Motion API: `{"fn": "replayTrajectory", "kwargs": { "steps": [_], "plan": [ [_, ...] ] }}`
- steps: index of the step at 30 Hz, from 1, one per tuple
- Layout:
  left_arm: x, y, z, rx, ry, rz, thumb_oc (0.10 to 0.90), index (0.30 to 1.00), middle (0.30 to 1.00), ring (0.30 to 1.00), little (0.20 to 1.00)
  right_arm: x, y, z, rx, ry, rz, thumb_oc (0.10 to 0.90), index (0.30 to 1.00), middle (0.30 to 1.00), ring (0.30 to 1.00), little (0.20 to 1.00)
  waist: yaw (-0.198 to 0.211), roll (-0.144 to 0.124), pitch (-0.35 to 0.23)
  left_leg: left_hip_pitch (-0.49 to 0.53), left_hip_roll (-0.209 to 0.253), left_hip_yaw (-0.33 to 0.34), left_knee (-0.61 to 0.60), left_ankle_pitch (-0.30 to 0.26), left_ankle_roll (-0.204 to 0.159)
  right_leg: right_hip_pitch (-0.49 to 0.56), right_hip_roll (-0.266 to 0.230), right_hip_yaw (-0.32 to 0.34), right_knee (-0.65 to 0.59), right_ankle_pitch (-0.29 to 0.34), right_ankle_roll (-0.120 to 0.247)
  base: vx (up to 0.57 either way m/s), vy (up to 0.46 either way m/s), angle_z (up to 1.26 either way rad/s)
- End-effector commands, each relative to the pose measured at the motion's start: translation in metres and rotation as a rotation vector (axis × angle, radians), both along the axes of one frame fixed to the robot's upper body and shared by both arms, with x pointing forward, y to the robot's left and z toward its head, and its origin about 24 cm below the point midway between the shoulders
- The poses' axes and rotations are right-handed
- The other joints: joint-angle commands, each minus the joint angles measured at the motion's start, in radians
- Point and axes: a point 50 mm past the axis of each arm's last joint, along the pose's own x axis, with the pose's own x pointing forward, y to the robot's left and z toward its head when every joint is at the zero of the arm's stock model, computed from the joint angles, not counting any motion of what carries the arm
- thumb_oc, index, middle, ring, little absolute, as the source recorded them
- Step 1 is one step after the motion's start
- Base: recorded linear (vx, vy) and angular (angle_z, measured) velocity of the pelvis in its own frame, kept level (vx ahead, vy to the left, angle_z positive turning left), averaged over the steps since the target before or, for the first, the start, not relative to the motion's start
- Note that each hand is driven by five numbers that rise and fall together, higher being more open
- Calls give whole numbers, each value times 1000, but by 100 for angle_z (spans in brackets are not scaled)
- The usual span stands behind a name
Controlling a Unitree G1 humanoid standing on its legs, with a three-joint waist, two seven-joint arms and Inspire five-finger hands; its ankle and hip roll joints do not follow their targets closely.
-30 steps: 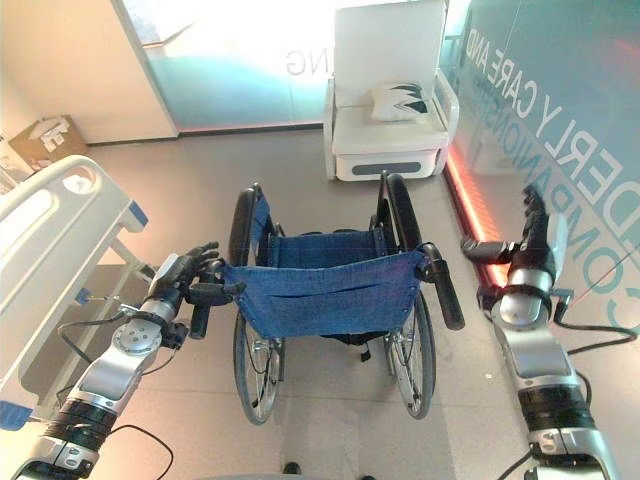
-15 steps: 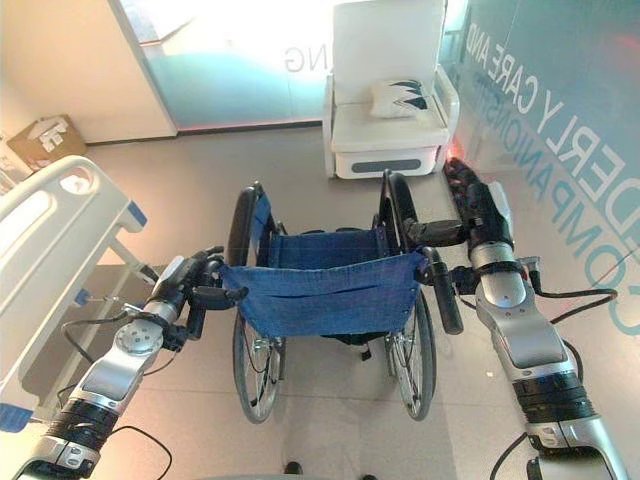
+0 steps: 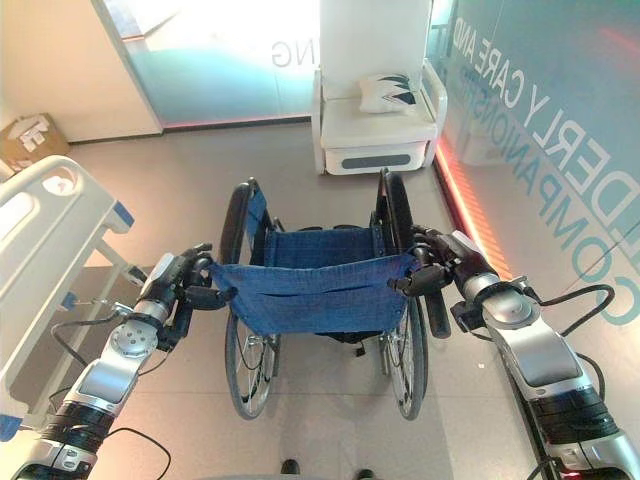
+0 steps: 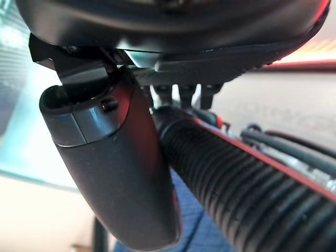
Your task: Push the wheelchair next to the bed
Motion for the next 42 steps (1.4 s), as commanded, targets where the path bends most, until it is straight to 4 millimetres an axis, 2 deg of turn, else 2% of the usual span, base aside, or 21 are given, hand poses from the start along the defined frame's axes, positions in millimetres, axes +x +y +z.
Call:
{"fn": "replayTrajectory", "kwargs": {
  "steps": [1,3,6,11,16,23,28,34,38,42],
  "plan": [
    [-67,117,-14,410,301,342,800,900,900,900,900,-10,-47,56,-262,-205,-194,800,900,900,900,900,41,-90,5,14,-45,29,22,-59,20,-45,0,17,43,41,20,0,0,0],
    [-67,124,0,469,289,338,800,900,900,900,900,-16,-54,56,-314,-209,-223,800,900,900,900,900,43,-90,8,12,-46,26,22,-57,21,-46,1,16,43,43,22,2,-31,3],
    [-71,132,20,463,350,297,800,900,900,900,900,-30,-66,61,-411,-214,-280,800,900,900,900,900,41,-88,14,9,-46,26,21,-54,23,-50,2,16,42,47,26,0,-7,1],
    [-88,146,25,466,451,318,800,900,900,900,900,-46,-79,69,-565,-204,-357,800,900,900,900,900,34,-79,22,7,-47,28,21,-52,25,-56,5,19,45,49,30,-2,1,0],
    [-115,158,27,356,538,368,800,900,900,900,900,-74,-91,71,-749,-71,-387,800,900,900,900,900,22,-71,26,8,-47,38,17,-49,28,-62,9,27,44,52,38,0,3,-1],
    [-134,170,34,365,591,443,800,900,900,900,900,-94,-107,59,-729,-50,-539,800,900,900,900,900,16,-71,32,5,-49,43,18,-48,33,-72,11,30,52,54,44,0,3,-2],
    [-144,168,21,319,604,510,800,900,900,900,900,-110,-114,29,-641,59,-587,800,900,900,900,900,10,-74,32,3,-51,46,18,-48,37,-79,13,34,57,52,46,-3,5,-3],
    [-151,156,-6,257,615,597,800,900,900,900,900,-119,-105,-17,-535,354,-505,800,900,900,900,900,9,-83,30,5,-53,51,20,-49,42,-82,14,34,62,51,43,-1,0,-1],
    [-150,151,-20,268,665,592,800,900,900,900,900,-114,-103,-32,-522,475,-471,800,900,900,900,900,15,-91,30,5,-52,54,21,-48,42,-82,15,31,64,51,40,0,0,0],
    [-139,142,-28,284,774,494,800,900,900,900,900,-104,-103,-36,-532,608,-421,800,900,900,900,900,19,-95,34,5,-50,58,22,-45,40,-82,16,25,67,54,38,0,0,0]
  ]
}}
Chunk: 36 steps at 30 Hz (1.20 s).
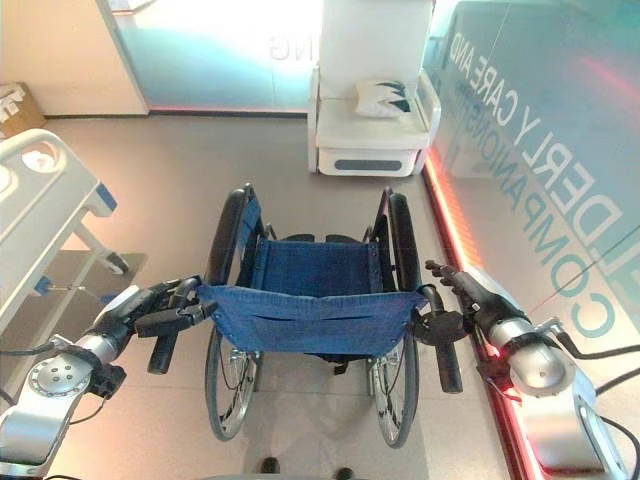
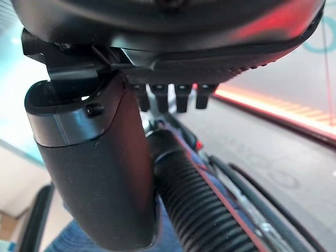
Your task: Push the wheelchair next to the bed
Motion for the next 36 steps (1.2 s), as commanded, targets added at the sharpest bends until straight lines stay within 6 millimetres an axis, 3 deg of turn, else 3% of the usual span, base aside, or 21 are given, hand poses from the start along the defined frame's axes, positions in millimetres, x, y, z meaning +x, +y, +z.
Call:
{"fn": "replayTrajectory", "kwargs": {
  "steps": [1,6,14,25,26,36],
  "plan": [
    [-72,107,-45,399,548,418,800,900,900,900,900,-39,-92,-24,-350,377,-443,800,900,900,900,900,6,-3,65,18,-45,34,22,-36,32,-64,26,5,68,55,25,0,0,0],
    [-46,98,-44,456,657,288,800,900,900,900,900,-15,-91,-26,-344,502,-419,800,900,900,900,900,14,-9,65,21,-45,38,25,-36,31,-59,23,-2,69,57,25,1,-4,2],
    [-16,89,-37,539,670,155,800,900,900,900,900,-1,-85,-44,-339,727,-333,800,900,900,900,900,19,-12,61,21,-46,36,29,-34,29,-51,17,-3,64,63,26,0,0,0],
    [1,88,-29,561,642,105,800,900,900,900,900,-9,-79,-85,-239,891,-353,800,900,900,900,900,27,-8,55,23,-50,16,34,-36,28,-38,11,1,57,65,22,0,0,0],
    [2,86,-30,560,643,97,800,900,900,900,900,-7,-75,-89,-212,873,-352,400,300,300,300,300,26,-7,56,23,-52,10,36,-37,30,-38,11,5,58,64,20,0,0,0],
    [10,75,-34,506,566,69,800,900,900,900,900,5,-64,-90,-193,681,-351,400,300,300,300,300,12,3,61,25,-57,1,31,-38,33,-41,14,26,57,63,17,-3,3,-1]
  ]
}}
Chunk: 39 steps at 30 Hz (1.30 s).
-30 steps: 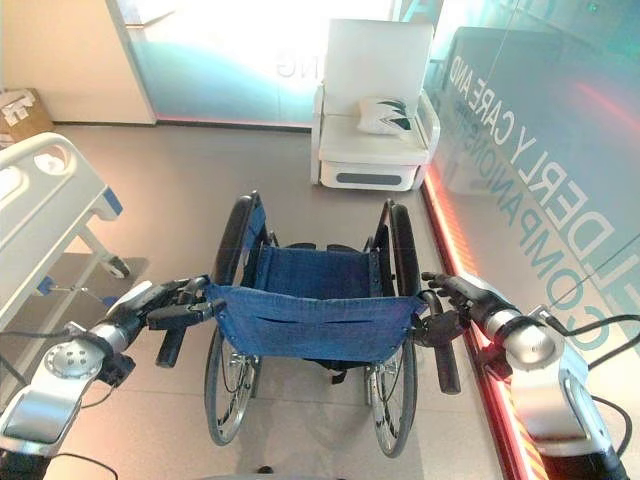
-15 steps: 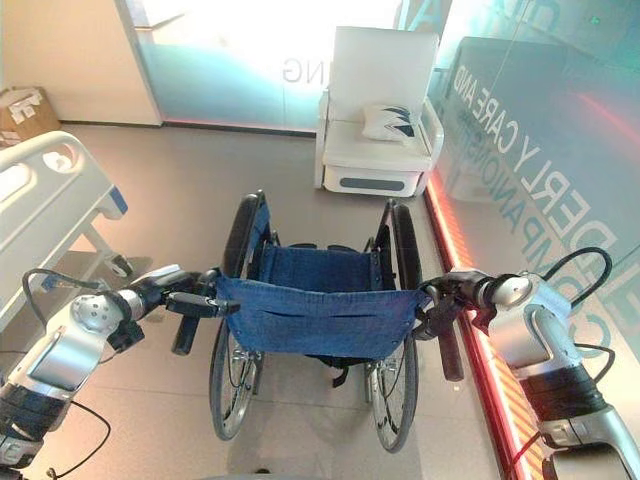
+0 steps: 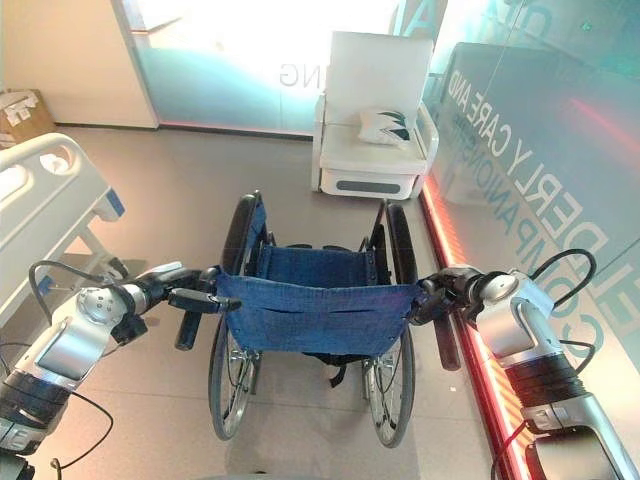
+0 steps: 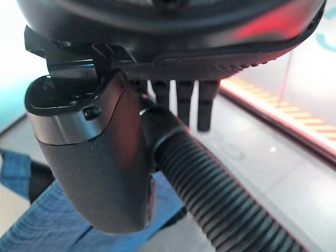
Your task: Push the wheelchair next to the bed
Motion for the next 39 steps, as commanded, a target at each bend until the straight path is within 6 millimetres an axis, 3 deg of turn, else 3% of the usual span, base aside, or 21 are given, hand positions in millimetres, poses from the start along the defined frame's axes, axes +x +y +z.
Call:
{"fn": "replayTrajectory", "kwargs": {
  "steps": [1,4,9,14,15,16,27,39],
  "plan": [
    [-58,94,-56,340,283,346,800,900,900,900,900,-68,-59,-77,-193,352,-265,400,300,300,300,300,-12,10,79,8,-48,-23,31,-40,34,-56,31,16,59,59,11,0,0,0],
    [-55,88,-59,291,249,357,800,900,900,900,900,-63,-55,-73,-201,296,-252,400,300,300,300,300,-15,12,81,8,-49,-25,30,-40,35,-56,32,20,60,58,10,0,0,0],
    [-42,57,-65,29,78,368,800,900,900,900,900,-56,-45,-68,-191,214,-235,400,300,300,300,300,-19,15,86,7,-48,-23,30,-41,34,-58,32,24,59,57,10,0,0,0],
    [-47,41,-76,-83,26,391,800,900,900,900,900,-63,-41,-73,-164,184,-242,400,300,300,300,300,-17,13,90,2,-46,-18,30,-39,37,-62,34,25,61,56,9,-13,-7,2],
    [-49,39,-78,-89,11,396,667,700,700,700,700,-64,-42,-75,-155,179,-245,400,300,300,300,300,-16,13,90,2,-45,-17,30,-39,37,-62,34,23,61,56,10,-4,-12,7],
    [-49,40,-78,-95,1,402,400,300,300,300,300,-64,-39,-76,-149,176,-242,400,300,300,300,300,-17,12,90,2,-45,-16,31,-39,36,-62,33,23,64,55,11,-3,-11,7],
    [-57,40,-91,14,32,388,400,300,300,300,300,-64,-36,-81,-147,160,-233,400,300,300,300,300,-12,9,94,3,-41,-10,33,-41,34,-59,36,16,64,50,7,0,0,0],
    [-44,45,-78,291,158,184,400,300,300,300,300,-46,-33,-61,-184,90,-198,400,300,300,300,300,-28,12,92,5,-39,4,35,-46,33,-60,37,20,64,47,6,0,0,0]
  ]
}}
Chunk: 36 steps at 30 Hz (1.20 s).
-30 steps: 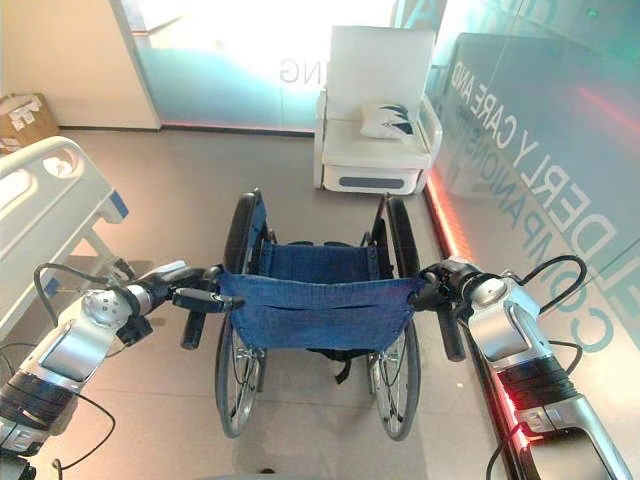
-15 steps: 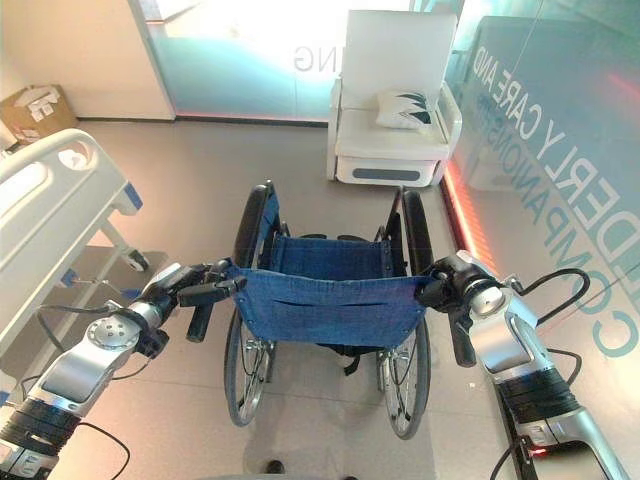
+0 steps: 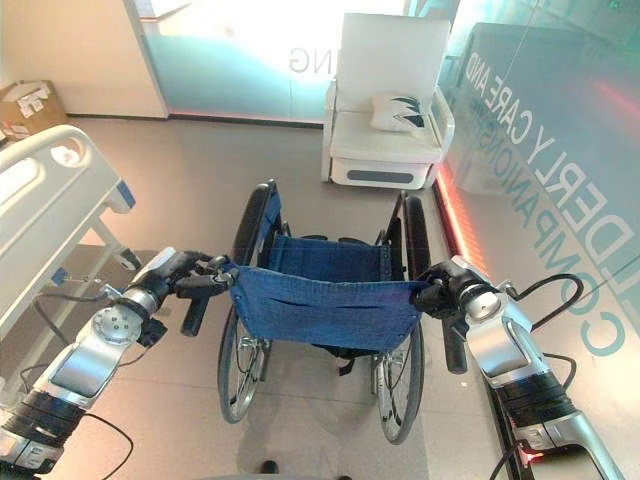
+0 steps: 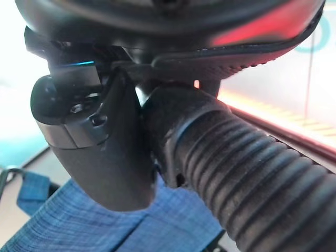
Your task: Push the wheelchair next to the bed
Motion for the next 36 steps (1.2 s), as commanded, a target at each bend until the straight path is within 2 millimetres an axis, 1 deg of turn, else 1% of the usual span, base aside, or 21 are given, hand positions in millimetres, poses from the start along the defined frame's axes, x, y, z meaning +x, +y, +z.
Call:
{"fn": "replayTrajectory", "kwargs": {
  "steps": [1,3,4,6,8,10,11,12,14,15,17,18,19,20,21,22,23,26,31,33,36],
  "plan": [
    [-43,57,-71,268,473,159,400,300,300,300,300,-40,-40,-51,-119,294,-146,400,300,300,300,300,-48,3,59,6,-31,2,34,-46,27,-56,39,-1,66,43,-2,0,0,0],
    [-38,57,-66,307,482,149,400,300,300,300,300,-33,-38,-47,-126,274,-134,400,300,300,300,300,-51,4,57,10,-31,4,33,-48,26,-54,39,-2,65,44,-1,0,0,0],
    [-34,59,-64,332,501,145,400,300,300,300,300,-28,-36,-42,-130,254,-124,400,300,300,300,300,-55,4,54,12,-30,7,34,-50,25,-53,38,-2,63,43,-1,0,0,0],
    [-31,60,-62,349,526,146,400,300,300,300,300,-23,-34,-37,-137,213,-117,400,300,300,300,300,-59,5,52,12,-30,8,38,-52,25,-52,38,1,63,43,-2,0,0,0],
    [-28,61,-63,341,544,150,400,300,300,300,300,-18,-31,-34,-134,183,-114,400,300,300,300,300,-61,6,51,11,-30,10,41,-53,24,-51,38,2,63,43,-3,0,0,0],
    [-26,58,-67,329,569,167,400,300,300,300,300,-10,-24,-33,-121,131,-106,400,300,300,300,300,-63,9,48,13,-28,13,44,-57,24,-50,37,3,64,41,-5,0,0,0],
    [-26,58,-67,329,569,167,400,300,300,300,300,-10,-24,-33,-120,130,-107,400,300,300,300,300,-63,9,48,13,-28,13,44,-57,24,-50,37,3,64,41,-5,0,0,0],
    [-27,55,-76,274,594,192,400,300,300,300,300,-3,-15,-32,-85,81,-99,400,300,300,300,300,-63,10,47,15,-29,13,49,-62,25,-48,36,4,64,39,-6,0,0,0],
    [-28,52,-82,257,605,205,400,300,300,300,300,1,-10,-32,-66,60,-106,400,300,300,300,300,-63,11,45,15,-29,13,53,-64,25,-46,35,5,64,38,-8,32,16,-5],
    [-31,47,-92,204,631,224,400,300,300,300,300,5,-4,-33,-37,25,-117,400,300,300,300,300,-64,12,43,16,-29,12,55,-65,26,-45,35,6,65,37,-8,34,18,-6],
    [-34,42,-100,160,654,239,400,300,300,300,300,7,0,-33,-4,-6,-124,400,300,300,300,300,-64,13,42,17,-29,11,57,-67,26,-43,35,6,65,36,-10,35,18,-3],
    [-39,36,-111,101,684,260,400,300,300,300,300,9,4,-34,7,-29,-129,400,300,300,300,300,-64,14,40,17,-30,10,58,-68,26,-43,34,6,67,35,-10,32,18,-1],
    [-42,32,-118,72,701,269,400,300,300,300,300,10,7,-36,24,-39,-130,400,300,300,300,300,-64,15,40,18,-30,11,57,-68,26,-42,34,5,67,34,-11,32,18,-1],
    [-43,31,-120,66,704,275,400,300,300,300,300,10,8,-36,31,-46,-131,400,300,300,300,300,-64,16,39,18,-30,10,56,-68,27,-42,33,5,67,34,-11,33,20,0],
    [-46,27,-129,40,720,293,400,300,300,300,300,13,13,-35,47,-62,-127,400,300,300,300,300,-64,17,37,19,-32,8,55,-68,28,-41,33,5,68,32,-12,0,0,0],
    [-47,26,-129,38,721,295,400,300,300,300,300,13,14,-35,49,-63,-127,400,300,300,300,300,-64,17,37,19,-32,7,55,-68,28,-41,33,5,69,32,-12,42,19,1],
    [-49,23,-136,14,733,307,400,300,300,300,300,16,18,-35,60,-76,-121,400,300,300,300,300,-64,17,35,20,-33,6,54,-68,28,-41,32,6,69,30,-13,31,12,1],
    [-51,14,-145,-52,749,337,400,300,300,300,300,23,28,-34,75,-100,-100,400,300,300,300,300,-61,17,30,21,-34,5,54,-70,30,-39,30,3,70,27,-15,44,21,0],
    [-48,2,-153,-96,759,362,400,300,300,300,300,34,39,-33,50,-85,-55,400,300,300,300,300,-55,15,20,23,-37,0,61,-76,29,-35,22,-3,76,22,-16,63,31,-1],
    [-45,0,-152,-97,751,364,400,300,300,300,300,38,41,-32,35,-79,-44,400,300,300,300,300,-51,14,18,24,-37,-1,63,-77,29,-33,20,-5,77,21,-16,63,34,-1],
    [-33,-3,-145,-97,725,358,400,300,300,300,300,50,46,-24,-8,-73,-21,400,300,300,300,300,-41,11,15,22,-38,-1,79,-87,32,-34,11,-12,95,13,-16,68,41,-1]
  ]
}}
